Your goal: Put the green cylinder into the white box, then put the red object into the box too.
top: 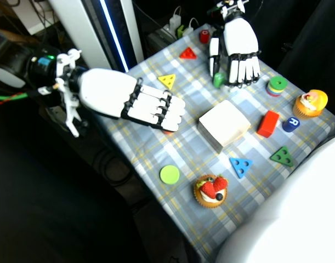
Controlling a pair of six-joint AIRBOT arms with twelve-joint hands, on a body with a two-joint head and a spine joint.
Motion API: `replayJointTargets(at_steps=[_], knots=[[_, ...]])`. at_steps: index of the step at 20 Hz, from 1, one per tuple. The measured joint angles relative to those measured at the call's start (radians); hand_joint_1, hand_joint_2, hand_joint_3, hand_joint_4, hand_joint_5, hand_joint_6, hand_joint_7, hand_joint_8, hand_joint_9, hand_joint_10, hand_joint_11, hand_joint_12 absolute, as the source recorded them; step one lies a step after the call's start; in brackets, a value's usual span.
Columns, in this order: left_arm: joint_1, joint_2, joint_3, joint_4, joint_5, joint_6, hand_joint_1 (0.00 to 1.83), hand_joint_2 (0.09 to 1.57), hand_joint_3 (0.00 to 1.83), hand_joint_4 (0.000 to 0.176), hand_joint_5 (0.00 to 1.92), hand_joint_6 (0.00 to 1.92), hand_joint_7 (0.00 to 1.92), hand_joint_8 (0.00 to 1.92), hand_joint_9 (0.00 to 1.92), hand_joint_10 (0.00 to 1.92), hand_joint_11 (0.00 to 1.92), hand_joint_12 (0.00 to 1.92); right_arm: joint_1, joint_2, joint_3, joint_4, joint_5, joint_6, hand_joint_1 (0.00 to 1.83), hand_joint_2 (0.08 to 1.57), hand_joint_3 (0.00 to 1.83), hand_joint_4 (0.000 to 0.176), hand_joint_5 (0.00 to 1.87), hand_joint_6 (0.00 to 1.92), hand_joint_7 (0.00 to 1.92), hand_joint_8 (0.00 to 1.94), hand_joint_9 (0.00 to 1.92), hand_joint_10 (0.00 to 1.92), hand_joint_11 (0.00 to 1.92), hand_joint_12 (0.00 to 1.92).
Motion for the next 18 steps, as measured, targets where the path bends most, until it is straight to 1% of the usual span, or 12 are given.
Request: replayJointTargets(at_steps=[1, 3, 5, 6, 7, 8, 9, 11, 13, 14, 16, 18], knots=[[-0.002, 0.001, 0.0, 0.005, -0.009, 0.0, 1.03, 1.38, 0.0, 0.029, 0.48, 1.74, 0.56, 1.62, 0.17, 1.45, 0.0, 1.84, 0.0, 0.0, 0.0, 0.0, 0.0, 0.0, 0.64, 1.27, 0.0, 0.0, 0.0, 0.0, 0.0, 0.0, 0.0, 0.0, 0.0, 0.01], [-0.001, 0.005, 0.003, -0.002, -0.013, 0.0, 1.03, 1.38, 0.0, 0.036, 0.5, 1.72, 0.54, 1.63, 0.18, 1.49, 0.0, 1.89, 0.0, 0.0, 0.0, 0.003, 0.0, 0.0, 0.63, 1.27, 0.0, 0.0, 0.0, 0.0, 0.0, 0.0, 0.0, 0.0, 0.0, 0.02], [-0.002, 0.005, 0.003, -0.009, -0.013, 0.001, 1.07, 1.34, 0.0, 0.033, 0.56, 1.65, 0.61, 1.54, 0.26, 1.36, 0.0, 1.75, 0.0, 0.0, 0.0, 0.004, 0.0, 0.0, 0.64, 1.27, 0.0, 0.0, 0.0, 0.0, 0.0, 0.0, 0.0, 0.0, 0.0, 0.1], [-0.002, 0.005, 0.0, 0.0, -0.016, 0.001, 1.08, 1.33, 0.0, 0.03, 0.57, 1.62, 0.64, 1.51, 0.29, 1.34, 0.0, 1.79, 0.0, 0.0, 0.0, 0.003, 0.0, 0.0, 0.64, 1.27, 0.0, 0.0, 0.0, 0.0, 0.0, 0.0, 0.0, 0.0, 0.0, 0.12], [-0.002, 0.006, -0.005, 0.004, -0.021, 0.002, 1.08, 1.33, 0.0, 0.02, 0.55, 1.64, 0.66, 1.49, 0.31, 1.33, 0.0, 1.81, 0.0, 0.0, 0.0, 0.003, 0.0, 0.0, 0.64, 1.27, 0.0, 0.0, 0.0, 0.0, 0.0, 0.0, 0.0, 0.0, 0.0, 0.13], [-0.006, 0.013, -0.016, 0.014, -0.021, 0.001, 1.06, 1.35, 0.0, 0.012, 0.5, 1.69, 0.64, 1.55, 0.29, 1.41, 0.0, 1.89, 0.0, 0.0, 0.0, 0.006, 0.0, 0.0, 0.64, 1.27, 0.0, 0.0, 0.0, 0.0, 0.0, 0.0, 0.0, 0.0, 0.0, 0.21], [-0.012, 0.019, -0.022, 0.023, -0.022, 0.001, 1.06, 1.35, 0.0, 0.025, 0.52, 1.66, 0.62, 1.58, 0.26, 1.52, 0.0, 1.91, 0.0, 0.0, 0.0, 0.007, 0.0, 0.0, 0.65, 1.27, 0.0, 0.0, 0.0, 0.0, 0.0, 0.0, 0.0, 0.0, 0.0, 0.23], [-0.034, 0.025, -0.025, 0.043, -0.042, 0.001, 1.04, 1.36, 0.0, 0.032, 0.51, 1.67, 0.59, 1.63, 0.25, 1.57, 0.0, 1.92, 0.0, 0.0, 0.0, 0.008, 0.0, 0.0, 0.64, 1.27, 0.0, 0.0, 0.0, 0.0, 0.0, 0.0, 0.0, 0.0, 0.0, 0.24], [-0.062, 0.029, -0.024, 0.068, -0.058, 0.002, 1.08, 1.34, 0.0, 0.0, 0.56, 1.54, 0.63, 1.68, 0.32, 1.8, 0.07, 1.92, 0.0, 0.0, 0.0, 0.007, 0.001, 0.0, 0.6, 1.28, 0.0, 0.0, 0.0, 0.0, 0.0, 0.0, 0.0, 0.0, 0.0, 0.25], [-0.073, 0.029, -0.022, 0.07, -0.057, 0.0, 1.08, 1.35, 0.0, 0.0, 0.53, 1.56, 0.63, 1.7, 0.31, 1.87, 0.06, 1.92, 0.0, 0.0, 0.0, 0.008, 0.001, 0.0, 0.61, 1.27, 0.0, 0.0, 0.0, 0.0, 0.0, 0.0, 0.0, 0.0, 0.0, 0.26], [-0.098, 0.025, -0.006, 0.076, -0.05, 0.002, 1.08, 1.34, 0.0, 0.0, 0.5, 1.6, 0.68, 1.61, 0.32, 1.76, 0.06, 1.92, 0.0, 0.0, 0.0, 0.01, 0.0, 0.0, 0.63, 1.27, 0.0, 0.0, 0.0, 0.0, 0.0, 0.0, 0.0, 0.0, 0.0, 0.26], [-0.125, 0.01, 0.018, 0.073, -0.04, 0.002, 1.12, 1.31, 0.0, 0.0, 0.56, 1.51, 0.75, 1.52, 0.37, 1.72, 0.05, 1.92, 0.0, 0.0, 0.0, 0.011, 0.001, 0.0, 0.64, 1.27, 0.0, 0.0, 0.0, 0.0, 0.0, 0.0, 0.0, 0.0, 0.0, 0.49]])
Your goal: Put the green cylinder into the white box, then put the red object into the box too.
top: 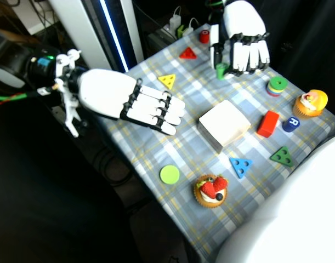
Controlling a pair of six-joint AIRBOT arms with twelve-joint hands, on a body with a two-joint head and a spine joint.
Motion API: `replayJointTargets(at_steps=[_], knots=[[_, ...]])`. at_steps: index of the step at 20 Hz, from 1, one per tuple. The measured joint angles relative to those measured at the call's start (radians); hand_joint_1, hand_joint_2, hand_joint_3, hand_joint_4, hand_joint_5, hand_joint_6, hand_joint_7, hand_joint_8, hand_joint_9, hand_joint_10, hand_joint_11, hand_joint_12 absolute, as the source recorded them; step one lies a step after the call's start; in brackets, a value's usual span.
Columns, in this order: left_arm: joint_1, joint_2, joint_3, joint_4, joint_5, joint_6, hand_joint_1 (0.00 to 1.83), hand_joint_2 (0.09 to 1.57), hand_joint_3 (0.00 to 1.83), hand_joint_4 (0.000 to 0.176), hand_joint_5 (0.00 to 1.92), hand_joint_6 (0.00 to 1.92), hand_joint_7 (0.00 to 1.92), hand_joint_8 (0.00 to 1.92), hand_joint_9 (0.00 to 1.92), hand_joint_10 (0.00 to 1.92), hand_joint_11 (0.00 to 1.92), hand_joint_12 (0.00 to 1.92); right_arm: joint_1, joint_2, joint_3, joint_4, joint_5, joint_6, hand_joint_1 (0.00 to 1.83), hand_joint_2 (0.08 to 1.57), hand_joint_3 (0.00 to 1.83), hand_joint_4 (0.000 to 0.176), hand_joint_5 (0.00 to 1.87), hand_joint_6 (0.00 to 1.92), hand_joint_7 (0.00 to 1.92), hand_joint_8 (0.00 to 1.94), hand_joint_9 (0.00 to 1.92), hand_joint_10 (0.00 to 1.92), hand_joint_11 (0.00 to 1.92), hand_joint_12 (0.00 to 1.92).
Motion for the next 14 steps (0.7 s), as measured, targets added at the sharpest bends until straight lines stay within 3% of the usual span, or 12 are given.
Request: replayJointTargets(at_steps=[4, 6, 8, 9, 11, 12, 14], knots=[[-0.063, -0.031, 0.039, 0.009, 0.04, -0.001, 1.12, 1.3, 0.0, 0.0, 0.56, 1.56, 0.76, 1.47, 0.39, 1.77, 0.07, 1.92, 0.0, 0.0, 0.0, 0.0, 0.001, 0.0, 0.62, 1.27, 0.0, 0.0, 0.0, 0.0, 0.0, 0.0, 0.0, 0.0, 0.0, 0.53], [-0.105, -0.057, 0.074, 0.013, 0.073, 0.0, 1.12, 1.3, 0.0, 0.0, 0.55, 1.57, 0.76, 1.45, 0.37, 1.66, 0.02, 1.92, 0.0, 0.0, 0.0, 0.0, 0.001, 0.0, 0.63, 1.28, 0.0, 0.0, 0.0, 0.0, 0.0, 0.0, 0.0, 0.0, 0.0, 0.38], [-0.159, -0.098, 0.127, 0.014, 0.118, 0.0, 1.13, 1.29, 0.0, 0.0, 0.57, 1.55, 0.78, 1.41, 0.37, 1.57, 0.0, 1.92, 0.0, 0.0, 0.0, 0.0, 0.003, 0.0, 0.64, 1.28, 0.0, 0.0, 0.0, 0.0, 0.0, 0.0, 0.0, 0.0, 0.0, 0.36], [-0.189, -0.126, 0.159, 0.013, 0.143, -0.001, 1.15, 1.25, 0.0, 0.0, 0.64, 1.44, 0.84, 1.34, 0.4, 1.51, 0.0, 1.92, 0.0, 0.0, 0.0, 0.0, 0.005, 0.0, 0.65, 1.28, 0.0, 0.0, 0.0, 0.0, 0.0, 0.0, 0.0, 0.0, 0.0, 0.36], [-0.235, -0.169, 0.21, 0.006, 0.184, 0.0, 1.17, 1.23, 0.0, 0.0, 0.7, 1.35, 0.85, 1.33, 0.42, 1.47, 0.0, 1.91, 0.0, 0.0, 0.0, -0.001, 0.006, 0.0, 0.63, 1.28, 0.0, 0.0, 0.0, 0.0, 0.0, 0.0, 0.0, 0.0, 0.0, 0.55], [-0.246, -0.191, 0.236, -0.004, 0.204, -0.001, 1.17, 1.22, 0.0, 0.0, 0.73, 1.33, 0.85, 1.31, 0.46, 1.47, 0.0, 1.92, 0.0, 0.0, 0.0, 0.0, 0.006, 0.0, 0.67, 1.27, 0.0, 0.0, 0.0, 0.0, 0.0, 0.0, 0.0, 0.0, 0.0, 0.56], [-0.249, -0.224, 0.278, -0.032, 0.239, 0.006, 1.13, 1.25, 0.01, 0.018, 0.67, 1.43, 0.77, 1.4, 0.36, 1.46, 0.0, 1.89, -0.001, 0.0, 0.002, 0.001, 0.006, 0.0, 0.67, 1.27, 0.0, 0.0, 0.0, 0.0, 0.0, 0.0, 0.0, 0.0, 0.0, 0.56]])
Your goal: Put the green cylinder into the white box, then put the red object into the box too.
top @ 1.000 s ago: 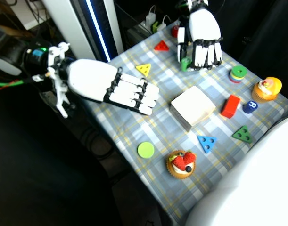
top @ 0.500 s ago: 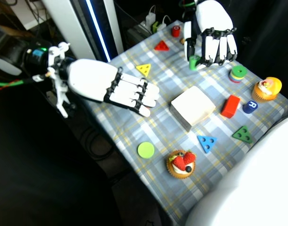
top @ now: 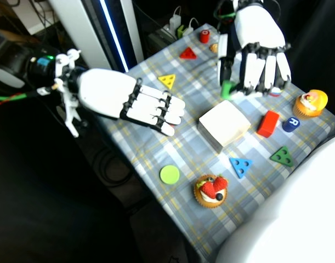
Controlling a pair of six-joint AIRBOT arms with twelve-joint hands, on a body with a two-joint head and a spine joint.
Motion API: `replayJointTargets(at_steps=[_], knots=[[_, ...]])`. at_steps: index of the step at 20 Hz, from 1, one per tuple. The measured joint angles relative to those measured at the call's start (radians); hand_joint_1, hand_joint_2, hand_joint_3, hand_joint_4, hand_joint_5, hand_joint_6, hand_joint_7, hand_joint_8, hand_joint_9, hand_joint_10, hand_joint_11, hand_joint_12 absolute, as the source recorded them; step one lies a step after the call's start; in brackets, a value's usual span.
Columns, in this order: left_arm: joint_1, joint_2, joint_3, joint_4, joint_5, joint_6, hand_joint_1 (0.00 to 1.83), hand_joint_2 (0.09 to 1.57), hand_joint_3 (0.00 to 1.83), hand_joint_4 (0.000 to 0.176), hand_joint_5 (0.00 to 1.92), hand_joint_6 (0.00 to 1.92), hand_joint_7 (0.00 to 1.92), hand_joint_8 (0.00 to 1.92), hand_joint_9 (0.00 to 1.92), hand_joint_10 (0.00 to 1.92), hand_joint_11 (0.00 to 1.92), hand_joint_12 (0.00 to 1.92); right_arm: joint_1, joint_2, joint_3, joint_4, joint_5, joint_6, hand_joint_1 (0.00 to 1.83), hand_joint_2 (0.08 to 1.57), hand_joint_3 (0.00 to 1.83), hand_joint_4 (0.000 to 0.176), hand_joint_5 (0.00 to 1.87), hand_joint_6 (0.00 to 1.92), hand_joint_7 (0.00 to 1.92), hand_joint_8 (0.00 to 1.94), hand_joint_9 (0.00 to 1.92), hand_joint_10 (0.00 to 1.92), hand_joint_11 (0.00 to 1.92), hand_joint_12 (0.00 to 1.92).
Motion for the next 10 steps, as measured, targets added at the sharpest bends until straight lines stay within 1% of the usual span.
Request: replayJointTargets(at_steps=[1, 2, 3, 4, 5, 6, 7, 8, 9, 10], knots=[[0.0, -0.016, 0.021, -0.04, 0.024, 0.043, 1.13, 1.27, 0.0, 0.0, 0.64, 1.41, 0.75, 1.45, 0.33, 1.53, 0.06, 1.92, 0.0, 0.0, 0.0, 0.0, 0.0, 0.0, 0.66, 1.28, 0.0, 0.0, 0.0, 0.0, 0.0, 0.0, 0.0, 0.0, 0.0, 0.56], [0.0, -0.026, 0.029, -0.065, 0.034, 0.083, 1.11, 1.16, 0.0, 0.054, 0.45, 1.11, 0.5, 1.21, 0.23, 1.52, 0.07, 1.92, 0.0, 0.0, 0.0, -0.001, 0.0, 0.0, 0.63, 1.28, 0.0, 0.0, 0.0, 0.0, 0.0, 0.0, 0.0, 0.0, 0.0, 0.56], [-0.002, -0.039, 0.041, -0.097, 0.043, 0.129, 1.07, 1.13, 0.0, 0.093, 0.36, 0.96, 0.39, 0.99, 0.14, 1.37, 0.01, 1.9, 0.0, 0.0, 0.0, -0.001, 0.0, 0.0, 0.64, 1.29, 0.0, 0.0, 0.0, 0.0, 0.0, 0.0, 0.0, 0.0, 0.0, 0.48], [-0.004, -0.053, 0.056, -0.118, 0.053, 0.133, 1.03, 1.13, 0.0, 0.111, 0.27, 0.74, 0.3, 0.59, 0.04, 1.07, 0.0, 1.73, 0.0, -0.003, 0.0, -0.001, 0.0, 0.0, 0.68, 1.28, 0.0, 0.0, 0.0, 0.0, 0.0, 0.0, 0.0, 0.0, 0.0, 0.46], [-0.004, -0.058, 0.062, -0.13, 0.054, 0.135, 1.03, 1.1, 0.0, 0.111, 0.28, 0.54, 0.33, 0.31, 0.06, 0.83, 0.0, 1.62, 0.0, -0.004, 0.0, -0.002, 0.0, 0.0, 0.69, 1.27, 0.0, 0.0, 0.0, 0.0, 0.0, 0.0, 0.0, 0.0, 0.0, 0.45], [-0.004, -0.059, 0.064, -0.133, 0.056, 0.135, 1.04, 1.08, 0.0, 0.114, 0.28, 0.33, 0.31, 0.14, 0.03, 0.72, 0.0, 1.53, 0.0, -0.005, 0.0, -0.001, 0.0, 0.0, 0.68, 1.27, 0.0, 0.0, 0.0, 0.0, 0.0, 0.0, 0.0, 0.0, 0.0, 0.46], [-0.004, -0.059, 0.065, -0.135, 0.055, 0.135, 1.05, 1.05, 0.0, 0.133, 0.27, 0.2, 0.26, 0.06, 0.01, 0.64, 0.0, 1.47, 0.0, -0.006, 0.002, -0.001, 0.0, 0.0, 0.69, 1.26, 0.0, 0.0, 0.0, 0.0, 0.0, 0.0, 0.01, 0.01, 0.0, 0.63], [-0.004, -0.059, 0.065, -0.137, 0.054, 0.135, 1.01, 1.04, 0.0, 0.147, 0.22, 0.12, 0.18, 0.02, 0.0, 0.47, 0.0, 1.37, 0.0, -0.008, 0.003, -0.001, 0.0, 0.0, 0.7, 1.25, 0.0, 0.0, 0.0, 0.0, 0.0, 0.0, 0.01, 0.01, 0.0, 0.72], [-0.004, -0.058, 0.062, -0.138, 0.05, 0.136, 0.91, 1.06, 0.0, 0.154, 0.2, 0.05, 0.14, 0.0, 0.0, 0.34, 0.0, 1.18, 0.0, -0.008, 0.003, 0.002, -0.001, 0.0, 0.71, 1.25, 0.0, 0.0, 0.0, 0.0, 0.0, 0.0, 0.02, 0.02, 0.0, 0.84], [-0.004, -0.051, 0.053, -0.139, 0.047, 0.136, 0.91, 1.06, 0.0, 0.154, 0.2, 0.05, 0.14, 0.0, 0.0, 0.34, 0.0, 1.18, 0.0, -0.008, 0.003, -0.001, -0.001, 0.0, 0.71, 1.25, 0.0, 0.0, 0.0, 0.0, 0.0, 0.0, 0.02, 0.02, 0.0, 0.84]])
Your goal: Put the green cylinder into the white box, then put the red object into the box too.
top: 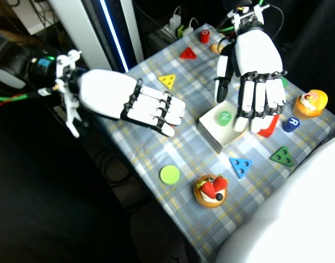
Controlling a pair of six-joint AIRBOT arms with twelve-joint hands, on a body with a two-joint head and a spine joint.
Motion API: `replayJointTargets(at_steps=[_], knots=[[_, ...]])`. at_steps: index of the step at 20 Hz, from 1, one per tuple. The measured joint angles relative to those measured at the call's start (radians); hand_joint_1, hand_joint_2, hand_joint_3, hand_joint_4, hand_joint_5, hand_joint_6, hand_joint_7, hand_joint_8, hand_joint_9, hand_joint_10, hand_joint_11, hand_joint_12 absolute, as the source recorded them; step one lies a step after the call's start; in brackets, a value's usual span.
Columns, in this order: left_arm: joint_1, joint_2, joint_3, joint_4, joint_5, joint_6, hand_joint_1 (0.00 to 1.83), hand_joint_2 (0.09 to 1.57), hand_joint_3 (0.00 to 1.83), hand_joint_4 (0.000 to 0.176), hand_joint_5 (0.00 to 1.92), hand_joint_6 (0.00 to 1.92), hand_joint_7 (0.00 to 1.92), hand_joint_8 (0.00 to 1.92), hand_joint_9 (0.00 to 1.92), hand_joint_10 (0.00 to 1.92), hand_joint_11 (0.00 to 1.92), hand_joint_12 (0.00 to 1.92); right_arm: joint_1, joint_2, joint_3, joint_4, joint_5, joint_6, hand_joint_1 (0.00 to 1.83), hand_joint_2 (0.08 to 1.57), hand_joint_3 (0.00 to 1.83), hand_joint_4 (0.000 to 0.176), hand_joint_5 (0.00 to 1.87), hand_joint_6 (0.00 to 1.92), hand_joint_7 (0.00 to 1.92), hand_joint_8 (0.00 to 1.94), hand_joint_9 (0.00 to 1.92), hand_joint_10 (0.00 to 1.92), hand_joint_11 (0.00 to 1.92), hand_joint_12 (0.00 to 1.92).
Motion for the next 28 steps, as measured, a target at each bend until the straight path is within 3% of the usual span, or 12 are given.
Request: replayJointTargets(at_steps=[2, 4, 6, 8, 10, 11, 13, 15, 20, 26, 27, 28], knots=[[0.001, 0.019, -0.032, 0.012, -0.026, -0.003, 0.7, 1.19, 0.03, 0.141, 0.18, 0.02, 0.13, 0.0, 0.02, 0.28, 0.0, 1.01, 0.0, 0.0, 0.0, -0.003, -0.006, 0.0, 0.74, 1.23, 0.0, 0.0, 0.02, 0.01, 0.04, 0.01, 0.07, 0.08, 0.0, 1.01], [0.005, 0.056, -0.073, 0.063, -0.056, -0.063, 0.56, 1.31, 0.03, 0.119, 0.16, 0.0, 0.1, 0.0, 0.0, 0.23, 0.0, 0.86, 0.0, -0.009, 0.01, -0.021, -0.011, 0.028, 0.76, 1.22, 0.0, 0.0, 0.07, 0.07, 0.13, 0.02, 0.0, 0.47, 0.0, 1.31], [0.017, 0.109, -0.113, 0.116, -0.106, -0.152, 0.48, 1.4, 0.02, 0.102, 0.09, 0.01, 0.04, 0.0, 0.0, 0.01, 0.0, 0.21, 0.0, -0.033, 0.031, -0.041, -0.028, 0.071, 0.77, 1.22, 0.0, 0.0, 0.08, 0.22, 0.21, 0.04, 0.0, 0.62, 0.0, 1.42], [0.034, 0.155, -0.15, 0.158, -0.159, -0.224, 0.45, 1.43, 0.01, 0.093, 0.08, 0.0, 0.05, 0.0, 0.0, 0.0, 0.0, 0.02, 0.0, -0.051, 0.042, -0.047, -0.051, 0.074, 0.77, 1.23, 0.0, 0.0, 0.01, 0.43, 0.25, 0.04, 0.0, 0.69, 0.0, 1.51], [0.061, 0.193, -0.202, 0.194, -0.225, -0.259, 0.48, 1.44, 0.01, 0.058, 0.11, 0.01, 0.08, 0.01, 0.02, 0.01, 0.02, 0.01, 0.002, -0.082, 0.066, -0.049, -0.069, 0.075, 0.73, 1.25, 0.01, 0.0, 0.0, 0.47, 0.27, 0.04, 0.0, 0.69, 0.0, 1.49], [0.072, 0.203, -0.225, 0.209, -0.248, -0.264, 0.47, 1.43, 0.0, 0.052, 0.15, 0.0, 0.12, 0.01, 0.04, 0.02, 0.0, 0.25, 0.005, -0.093, 0.077, -0.047, -0.084, 0.075, 0.77, 1.24, 0.0, 0.0, 0.04, 0.49, 0.3, 0.05, 0.0, 0.74, 0.0, 1.44], [0.098, 0.219, -0.263, 0.24, -0.285, -0.267, 0.48, 1.42, 0.0, 0.071, 0.15, 0.01, 0.13, 0.01, 0.04, 0.02, 0.0, 0.36, 0.01, -0.109, 0.09, -0.04, -0.103, 0.075, 0.84, 1.24, 0.0, 0.0, 0.09, 0.52, 0.34, 0.06, 0.0, 0.87, 0.0, 1.44], [0.119, 0.235, -0.288, 0.248, -0.312, -0.267, 0.55, 1.42, 0.0, 0.039, 0.19, 0.02, 0.17, 0.01, 0.08, 0.05, 0.0, 0.54, 0.012, -0.118, 0.103, -0.029, -0.106, 0.076, 0.87, 1.26, 0.0, 0.0, 0.14, 0.55, 0.37, 0.08, 0.0, 0.94, 0.0, 1.54], [0.159, 0.269, -0.322, 0.246, -0.383, -0.267, 0.5, 1.44, 0.0, 0.029, 0.19, 0.01, 0.16, 0.0, 0.06, 0.09, 0.0, 0.71, 0.016, -0.133, 0.118, -0.015, -0.118, 0.076, 0.92, 1.28, 0.0, 0.0, 0.2, 0.62, 0.43, 0.12, 0.0, 1.03, 0.0, 1.49], [0.186, 0.272, -0.323, 0.214, -0.403, -0.267, 0.55, 1.41, 0.0, 0.03, 0.2, 0.0, 0.17, 0.0, 0.0, 0.28, 0.0, 0.8, 0.037, -0.157, 0.138, -0.013, -0.13, 0.075, 1.03, 1.27, 0.0, 0.0, 0.25, 0.88, 0.32, 0.85, 0.02, 1.28, 0.0, 1.61], [0.188, 0.277, -0.325, 0.214, -0.405, -0.266, 0.54, 1.41, 0.0, 0.036, 0.2, 0.0, 0.17, 0.0, 0.0, 0.25, 0.0, 0.74, 0.04, -0.164, 0.142, -0.012, -0.132, 0.075, 1.01, 1.34, 0.0, 0.0, 0.47, 1.48, 0.36, 1.02, 0.06, 1.37, 0.0, 1.7], [0.194, 0.278, -0.327, 0.215, -0.415, -0.267, 0.53, 1.42, 0.0, 0.032, 0.2, 0.0, 0.16, 0.0, 0.0, 0.24, 0.0, 0.72, 0.045, -0.173, 0.15, -0.013, -0.138, 0.075, 1.05, 1.35, 0.01, 0.0, 0.49, 1.65, 0.55, 1.47, 0.12, 1.43, 0.0, 1.82]])
